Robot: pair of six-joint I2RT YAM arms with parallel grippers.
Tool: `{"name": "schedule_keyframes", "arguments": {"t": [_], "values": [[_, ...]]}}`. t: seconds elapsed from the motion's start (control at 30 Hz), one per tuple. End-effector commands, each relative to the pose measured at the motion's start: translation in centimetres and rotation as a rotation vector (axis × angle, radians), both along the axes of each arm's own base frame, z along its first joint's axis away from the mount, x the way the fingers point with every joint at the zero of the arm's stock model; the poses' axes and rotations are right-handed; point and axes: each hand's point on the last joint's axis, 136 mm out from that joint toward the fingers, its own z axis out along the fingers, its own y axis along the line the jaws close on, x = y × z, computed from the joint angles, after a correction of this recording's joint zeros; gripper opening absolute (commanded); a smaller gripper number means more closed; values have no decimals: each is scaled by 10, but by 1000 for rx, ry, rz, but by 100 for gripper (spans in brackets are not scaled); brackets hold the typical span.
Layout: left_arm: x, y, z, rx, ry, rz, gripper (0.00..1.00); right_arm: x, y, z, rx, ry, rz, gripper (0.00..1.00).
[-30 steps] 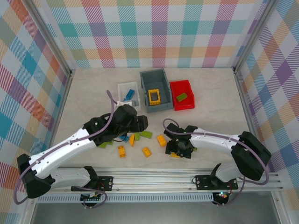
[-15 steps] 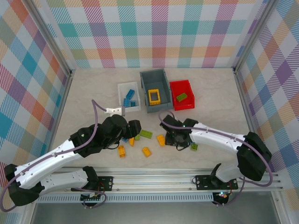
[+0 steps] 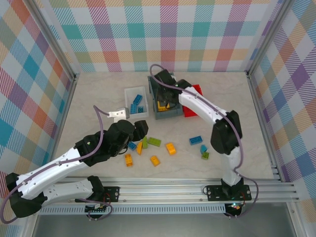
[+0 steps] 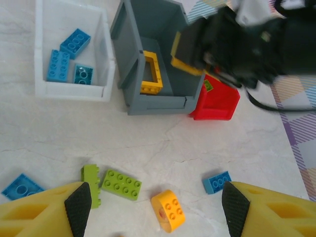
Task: Sort the legos into containers by color
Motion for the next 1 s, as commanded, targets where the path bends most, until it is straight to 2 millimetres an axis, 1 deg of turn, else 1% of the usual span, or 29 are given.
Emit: {"name": "schedule_keyframes", "arguments": {"t": [0.0, 0.07, 0.13, 0.23, 0.3, 0.43, 0.53, 0.57, 0.63, 0.7, 0.8, 0.9, 0.97], "values": [[6, -22, 14, -22, -71, -59, 72, 32, 6, 2, -14, -20, 49, 43], [8, -39, 22, -37, -105, -120, 73, 53, 12, -12, -12, -1, 64, 43], [9, -56, 30, -46, -135, -186, 73, 68, 15, -22, -3, 8, 75, 43], [14, -75, 37, -2, -144, -231, 73, 84, 17, -35, 18, 8, 91, 44], [19, -82, 35, 41, -136, -241, 73, 92, 17, -44, 34, 10, 94, 45], [24, -96, 30, 65, -127, -262, 73, 102, 21, -57, 66, 12, 122, 48], [25, -101, 27, 61, -119, -269, 73, 104, 26, -65, 73, 14, 145, 51], [26, -102, 26, 62, -117, -270, 73, 105, 27, -67, 73, 18, 147, 53], [25, -100, 24, 64, -110, -266, 73, 105, 28, -70, 76, 27, 148, 59], [24, -98, 23, 64, -108, -262, 73, 104, 29, -67, 83, 27, 148, 65], [22, -94, 23, 63, -105, -256, 73, 102, 31, -47, 96, 1, 148, 70], [21, -88, 23, 65, -98, -240, 73, 99, 31, -15, 110, -48, 153, 70], [20, -82, 24, 66, -94, -219, 73, 95, 30, 15, 115, -95, 155, 69]]}}
